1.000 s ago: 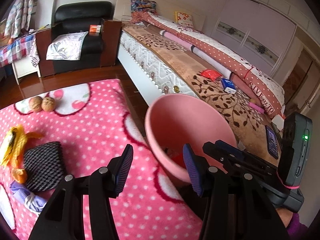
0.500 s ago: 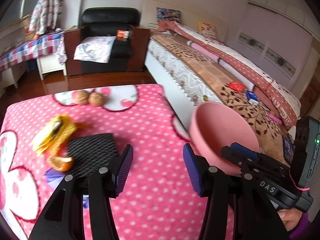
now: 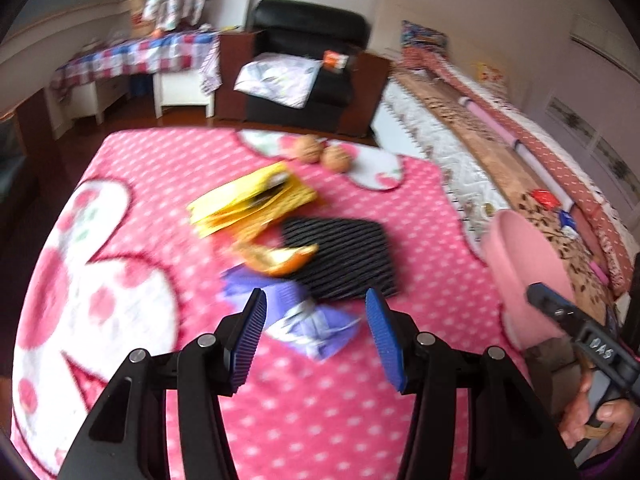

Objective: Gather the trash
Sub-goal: 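Move both open grippers back over the purple face mask on the table, then grasp the purple face mask with the left gripper while the right grasps the black mesh pad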

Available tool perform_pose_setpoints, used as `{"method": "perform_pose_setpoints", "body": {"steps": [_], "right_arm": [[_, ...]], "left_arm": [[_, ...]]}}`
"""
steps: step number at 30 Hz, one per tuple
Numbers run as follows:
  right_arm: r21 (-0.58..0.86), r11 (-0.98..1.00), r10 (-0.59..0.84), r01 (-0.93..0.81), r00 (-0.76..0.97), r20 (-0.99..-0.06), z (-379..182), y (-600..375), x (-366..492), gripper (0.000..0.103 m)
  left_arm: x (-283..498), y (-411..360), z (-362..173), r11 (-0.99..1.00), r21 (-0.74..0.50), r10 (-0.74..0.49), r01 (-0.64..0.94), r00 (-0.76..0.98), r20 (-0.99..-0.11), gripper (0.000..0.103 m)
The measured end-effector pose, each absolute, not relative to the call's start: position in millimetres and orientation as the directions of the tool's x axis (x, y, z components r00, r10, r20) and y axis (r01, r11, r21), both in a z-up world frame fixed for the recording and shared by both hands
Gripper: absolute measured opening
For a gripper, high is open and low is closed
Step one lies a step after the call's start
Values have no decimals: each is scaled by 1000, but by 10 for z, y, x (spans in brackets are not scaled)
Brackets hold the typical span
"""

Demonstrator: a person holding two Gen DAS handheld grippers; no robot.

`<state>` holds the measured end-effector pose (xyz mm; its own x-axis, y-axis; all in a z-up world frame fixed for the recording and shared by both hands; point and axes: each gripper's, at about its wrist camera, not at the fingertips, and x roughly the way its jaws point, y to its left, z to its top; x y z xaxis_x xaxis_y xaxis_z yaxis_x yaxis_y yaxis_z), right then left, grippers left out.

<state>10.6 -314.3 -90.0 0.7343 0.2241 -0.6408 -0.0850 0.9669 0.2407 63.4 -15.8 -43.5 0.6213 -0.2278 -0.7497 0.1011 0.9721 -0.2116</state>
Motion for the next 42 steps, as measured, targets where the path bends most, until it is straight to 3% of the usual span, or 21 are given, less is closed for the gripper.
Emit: {"method": "perform_pose_setpoints", "body": {"steps": [7, 22, 31, 42], "right_arm": [[243, 964, 245, -108, 712, -658, -981, -3043, 140, 41], [222, 965, 254, -135, 680, -688, -1079, -2884, 186, 41], [233, 949, 314, -210, 641, -700, -1068, -2609, 353, 41], [267, 918, 392, -293, 581, -713, -1118, -2151, 680, 41]], "left_arm": [[700, 152, -669, 964, -264, -205, -20, 577, -791, 51], [952, -30, -853, 959, -281, -217, -44, 529, -820, 51], [918, 110, -811, 944, -321, -226, -78, 554, -801, 34], [716, 492, -699, 935, -334, -202, -118, 596, -777, 32]]}}
